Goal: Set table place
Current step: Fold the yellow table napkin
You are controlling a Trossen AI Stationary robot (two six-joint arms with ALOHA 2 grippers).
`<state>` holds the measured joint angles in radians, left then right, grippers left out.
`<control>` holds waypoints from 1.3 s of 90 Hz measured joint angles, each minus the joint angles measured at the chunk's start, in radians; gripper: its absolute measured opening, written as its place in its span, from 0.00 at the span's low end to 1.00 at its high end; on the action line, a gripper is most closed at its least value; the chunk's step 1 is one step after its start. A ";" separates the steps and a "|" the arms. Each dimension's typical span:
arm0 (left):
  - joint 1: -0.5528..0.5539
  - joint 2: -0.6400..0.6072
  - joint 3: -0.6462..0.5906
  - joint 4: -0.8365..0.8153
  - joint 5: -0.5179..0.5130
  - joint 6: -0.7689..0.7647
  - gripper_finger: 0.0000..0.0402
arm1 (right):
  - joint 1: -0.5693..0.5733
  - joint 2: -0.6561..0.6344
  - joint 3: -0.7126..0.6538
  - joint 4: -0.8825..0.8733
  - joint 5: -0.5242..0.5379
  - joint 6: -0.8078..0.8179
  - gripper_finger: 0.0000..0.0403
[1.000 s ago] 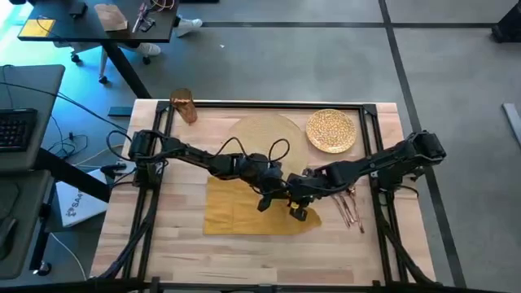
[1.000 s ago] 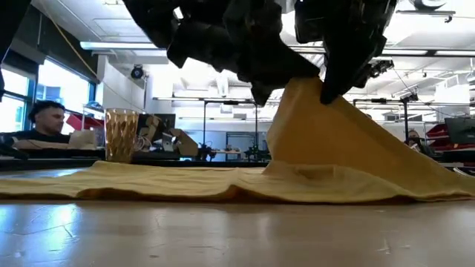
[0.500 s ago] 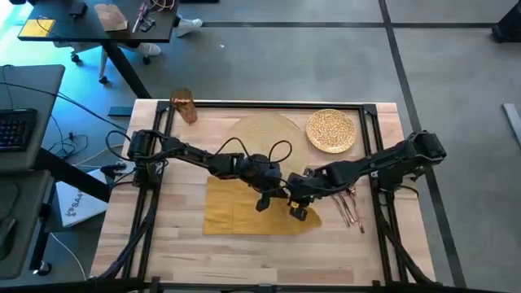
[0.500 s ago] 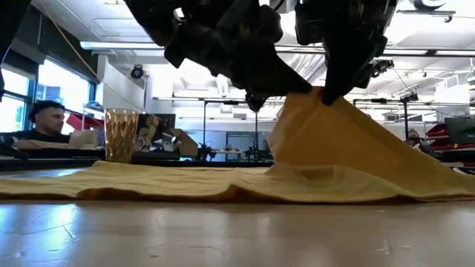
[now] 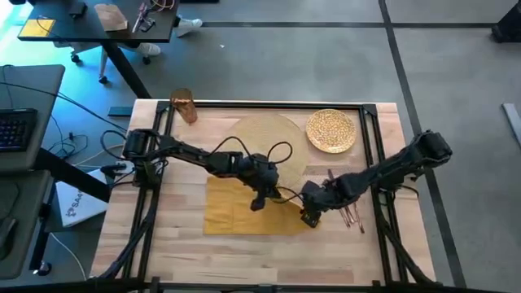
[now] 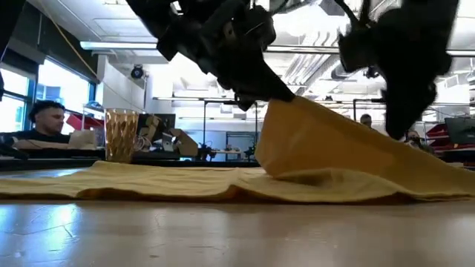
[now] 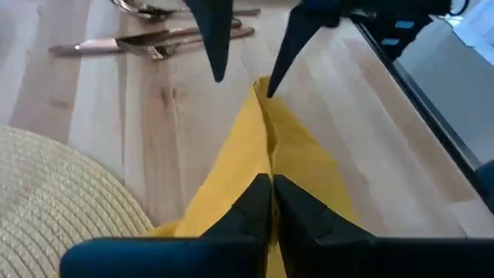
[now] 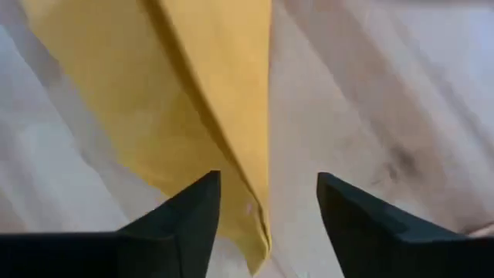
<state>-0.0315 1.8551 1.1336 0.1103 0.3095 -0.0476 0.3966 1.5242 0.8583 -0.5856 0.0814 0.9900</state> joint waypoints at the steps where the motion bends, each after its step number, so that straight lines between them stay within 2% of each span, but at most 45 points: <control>1: 0.000 0.000 0.000 0.000 0.001 0.000 0.00 | 0.002 0.000 -0.009 0.011 0.000 0.000 0.51; 11: 0.000 -0.007 0.000 -0.023 0.004 0.000 0.00 | 0.021 0.000 -0.092 0.149 -0.012 0.001 0.49; 20: 0.000 -0.007 0.018 -0.075 0.005 0.000 0.00 | 0.031 0.000 -0.139 0.186 -0.015 0.044 0.43; 30: 0.000 -0.007 0.045 -0.112 -0.001 0.028 0.00 | 0.040 0.000 -0.159 0.204 -0.016 0.042 0.28; 40: 0.006 -0.007 0.085 -0.175 -0.008 0.042 0.00 | 0.042 0.000 -0.158 0.260 -0.037 0.010 0.06; 48: 0.008 -0.014 0.146 -0.287 -0.043 0.067 0.00 | 0.040 0.001 -0.113 0.236 -0.053 0.003 0.02; 63: 0.008 -0.065 0.279 -0.586 -0.114 0.242 0.00 | 0.001 -0.009 0.084 0.013 -0.051 -0.106 0.00; 71: 0.008 -0.103 0.349 -0.722 -0.147 0.285 0.00 | -0.041 -0.016 0.224 -0.149 -0.053 -0.170 0.00; 82: 0.005 -0.168 0.444 -0.881 -0.249 0.320 0.00 | -0.108 -0.017 0.443 -0.364 -0.054 -0.285 0.00; 90: 0.005 -0.226 0.521 -0.953 -0.320 0.321 0.00 | -0.159 -0.017 0.616 -0.478 -0.060 -0.383 0.00; 99: 0.005 -0.297 0.605 -0.996 -0.349 0.320 0.00 | -0.213 -0.018 0.803 -0.532 -0.090 -0.476 0.00; 117: 0.005 -0.426 0.746 -1.008 -0.406 0.264 0.00 | -0.308 -0.002 1.117 -0.535 -0.197 -0.572 0.00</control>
<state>-0.0269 1.4288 1.8798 -0.8973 -0.0960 0.2169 0.0883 1.5223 1.9754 -1.1210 -0.1154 0.4183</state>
